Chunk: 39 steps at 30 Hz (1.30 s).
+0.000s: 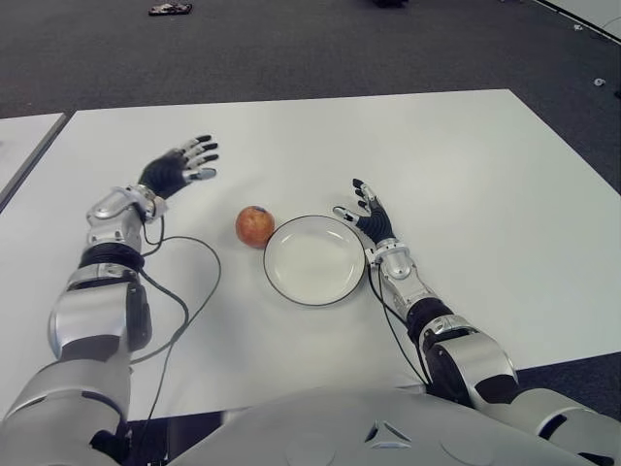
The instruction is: Put the apples into the plate.
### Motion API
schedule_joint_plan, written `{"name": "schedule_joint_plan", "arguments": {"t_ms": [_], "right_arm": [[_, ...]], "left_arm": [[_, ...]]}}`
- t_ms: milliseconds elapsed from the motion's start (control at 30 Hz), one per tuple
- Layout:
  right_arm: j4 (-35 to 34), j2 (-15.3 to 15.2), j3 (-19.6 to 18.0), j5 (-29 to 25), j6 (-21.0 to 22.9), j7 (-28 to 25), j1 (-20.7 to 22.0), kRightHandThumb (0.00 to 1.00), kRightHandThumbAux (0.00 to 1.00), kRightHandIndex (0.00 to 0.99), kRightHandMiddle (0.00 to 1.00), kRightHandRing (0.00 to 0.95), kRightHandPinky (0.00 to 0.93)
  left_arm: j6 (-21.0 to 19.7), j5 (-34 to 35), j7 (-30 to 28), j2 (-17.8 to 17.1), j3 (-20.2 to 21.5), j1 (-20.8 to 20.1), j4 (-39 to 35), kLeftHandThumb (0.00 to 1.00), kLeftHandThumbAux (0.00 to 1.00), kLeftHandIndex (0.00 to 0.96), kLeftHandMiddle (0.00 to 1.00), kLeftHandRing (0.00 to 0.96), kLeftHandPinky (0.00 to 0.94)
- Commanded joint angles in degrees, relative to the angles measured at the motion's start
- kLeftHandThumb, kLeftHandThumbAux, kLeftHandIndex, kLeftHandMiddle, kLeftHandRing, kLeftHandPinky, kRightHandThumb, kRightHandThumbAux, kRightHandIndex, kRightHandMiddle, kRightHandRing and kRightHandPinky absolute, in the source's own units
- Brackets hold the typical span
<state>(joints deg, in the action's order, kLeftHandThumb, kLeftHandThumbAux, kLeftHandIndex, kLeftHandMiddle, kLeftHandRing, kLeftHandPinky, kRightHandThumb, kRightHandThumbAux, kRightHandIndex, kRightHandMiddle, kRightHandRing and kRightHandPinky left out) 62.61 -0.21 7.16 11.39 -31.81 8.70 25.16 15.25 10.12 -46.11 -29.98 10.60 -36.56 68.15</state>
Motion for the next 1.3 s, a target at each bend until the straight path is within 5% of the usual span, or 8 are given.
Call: {"name": "schedule_joint_plan", "arguments": {"t_ms": [33, 667, 833, 1067, 1300], "right_arm": [[1.8, 0.4, 0.8, 1.0, 2.0, -0.6, -1.6, 0.046, 0.533, 0.000, 0.000, 0.000, 0.000], [1.8, 0.6, 1.2, 1.0, 2.1, -0.2, -1.7, 0.044, 0.524, 0.000, 0.000, 0.000, 0.000], [1.9, 0.7, 1.3, 1.1, 2.1, -0.1, -1.7, 0.040, 0.518, 0.000, 0.000, 0.000, 0.000], [1.8, 0.8, 1.5, 1.2, 2.4, 0.0, -1.6, 0.041, 0.521, 0.000, 0.000, 0.000, 0.002], [1.9, 0.8, 1.5, 1.2, 2.5, 0.0, -1.7, 0.046, 0.523, 0.000, 0.000, 0.000, 0.007]], "left_arm": [[4.0, -4.8, 1.7, 1.0, -3.4, 2.2, 0.5, 0.000, 0.098, 0.000, 0.000, 0.000, 0.000], [22.0, -11.0, 5.6, 2.7, -8.2, 9.2, -3.3, 0.018, 0.200, 0.000, 0.000, 0.000, 0.000], [28.3, -16.9, 12.0, 2.5, -12.0, 11.5, -7.9, 0.050, 0.250, 0.000, 0.000, 0.000, 0.000], [28.6, -23.2, 19.5, 0.6, -15.8, 13.2, -10.9, 0.020, 0.322, 0.000, 0.000, 0.000, 0.000], [25.8, -22.8, 18.1, 0.1, -17.0, 13.8, -12.5, 0.001, 0.351, 0.000, 0.000, 0.000, 0.000]]}}
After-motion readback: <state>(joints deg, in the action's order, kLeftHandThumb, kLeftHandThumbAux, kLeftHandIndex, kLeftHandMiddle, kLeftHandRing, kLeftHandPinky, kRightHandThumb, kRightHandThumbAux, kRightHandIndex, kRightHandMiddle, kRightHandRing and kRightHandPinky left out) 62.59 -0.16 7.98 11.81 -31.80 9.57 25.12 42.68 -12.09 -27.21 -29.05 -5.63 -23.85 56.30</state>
